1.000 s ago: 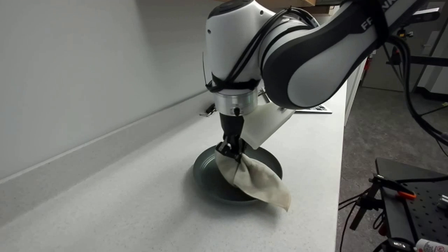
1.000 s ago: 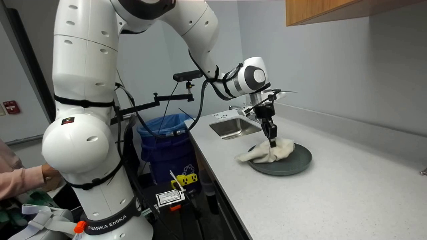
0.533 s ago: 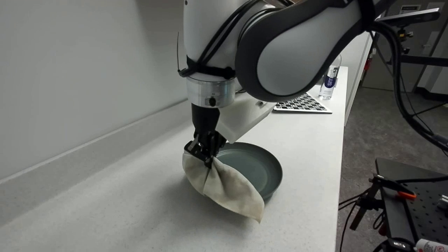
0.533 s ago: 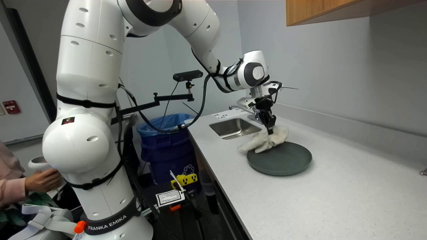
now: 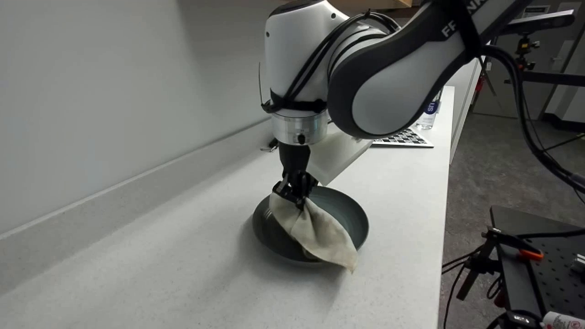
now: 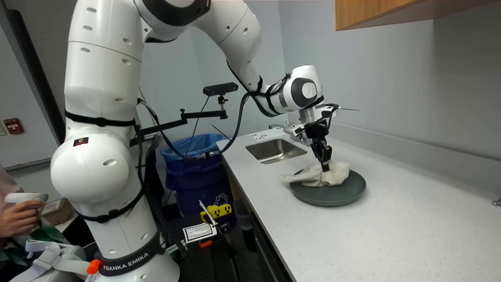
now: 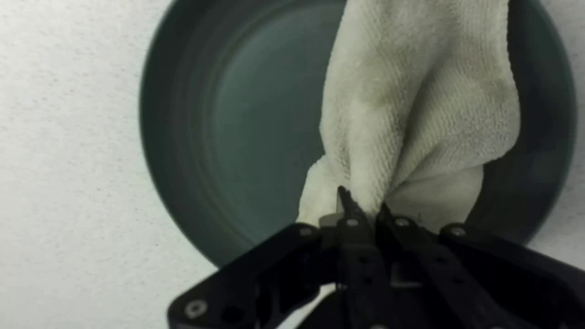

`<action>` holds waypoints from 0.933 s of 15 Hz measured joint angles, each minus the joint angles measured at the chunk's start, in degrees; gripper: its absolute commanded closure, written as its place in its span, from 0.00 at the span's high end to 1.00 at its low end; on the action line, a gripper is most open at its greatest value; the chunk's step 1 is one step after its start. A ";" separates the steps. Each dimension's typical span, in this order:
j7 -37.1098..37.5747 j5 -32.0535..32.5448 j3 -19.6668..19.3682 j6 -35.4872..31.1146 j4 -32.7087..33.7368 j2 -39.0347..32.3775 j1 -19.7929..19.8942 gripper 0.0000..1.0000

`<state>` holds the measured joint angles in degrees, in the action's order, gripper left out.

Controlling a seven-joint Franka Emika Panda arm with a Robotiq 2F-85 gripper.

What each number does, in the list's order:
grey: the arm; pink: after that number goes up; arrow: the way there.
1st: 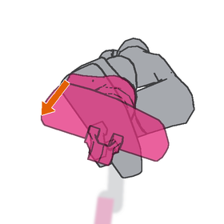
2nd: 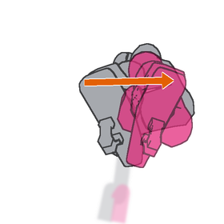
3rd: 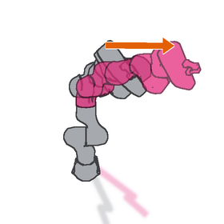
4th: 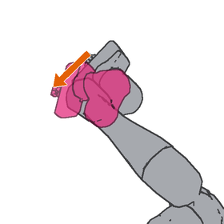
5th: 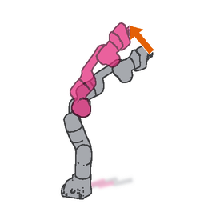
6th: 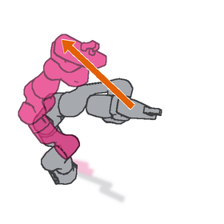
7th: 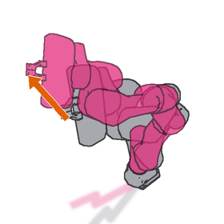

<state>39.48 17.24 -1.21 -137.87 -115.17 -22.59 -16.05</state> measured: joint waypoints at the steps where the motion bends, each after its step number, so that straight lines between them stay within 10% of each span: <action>1: 2.19 2.54 -1.05 0.82 -0.70 0.75 -0.50 0.02; 8: 16.94 16.67 -2.46 13.15 -2.45 5.11 -2.32 0.02; 14: 12.18 8.14 2.63 6.10 -4.44 5.74 0.52 0.02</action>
<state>51.66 25.38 1.42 -131.77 -119.61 -16.84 -15.53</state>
